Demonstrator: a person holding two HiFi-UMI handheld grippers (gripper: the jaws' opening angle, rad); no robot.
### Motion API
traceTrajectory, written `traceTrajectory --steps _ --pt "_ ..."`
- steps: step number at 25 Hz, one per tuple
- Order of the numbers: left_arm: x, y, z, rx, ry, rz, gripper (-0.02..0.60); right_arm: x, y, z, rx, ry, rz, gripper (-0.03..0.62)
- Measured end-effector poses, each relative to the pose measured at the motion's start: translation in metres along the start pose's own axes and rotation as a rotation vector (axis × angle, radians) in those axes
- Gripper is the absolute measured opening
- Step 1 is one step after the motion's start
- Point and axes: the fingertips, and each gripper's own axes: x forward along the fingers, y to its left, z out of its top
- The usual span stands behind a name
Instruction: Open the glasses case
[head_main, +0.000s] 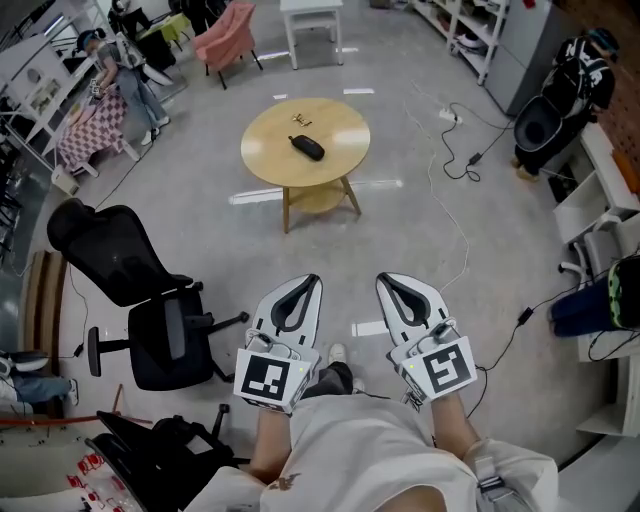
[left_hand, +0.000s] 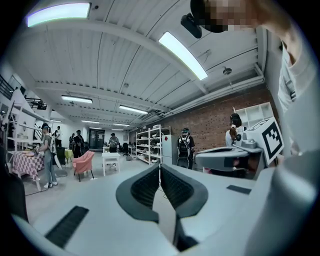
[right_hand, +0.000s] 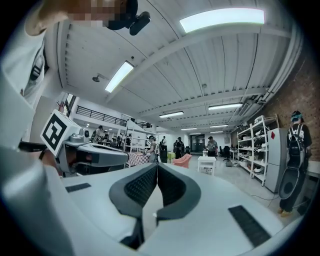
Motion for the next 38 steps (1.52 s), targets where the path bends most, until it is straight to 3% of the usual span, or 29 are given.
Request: traceTrajectory --steps 10,23,29,38 --pt "0.037 0.065 0.003 0.007 -0.001 -0.029 0.026 0.073 -0.011 0.003 -0.022 0.013 -0.013 0.021" --pt "0.084 0.099 0.005 -0.009 -0.015 -0.080 0.026 0.122 -0.041 0.001 -0.044 0.042 -0.058 0.021" --pt "0.119 0.106 0.000 -0.016 -0.006 -0.064 0.026 0.141 -0.073 -0.008 -0.030 0.044 -0.044 0.021" --pt "0.186 0.128 0.002 -0.015 0.007 0.018 0.026 0.186 -0.139 -0.017 -0.017 0.044 0.014 0.021"
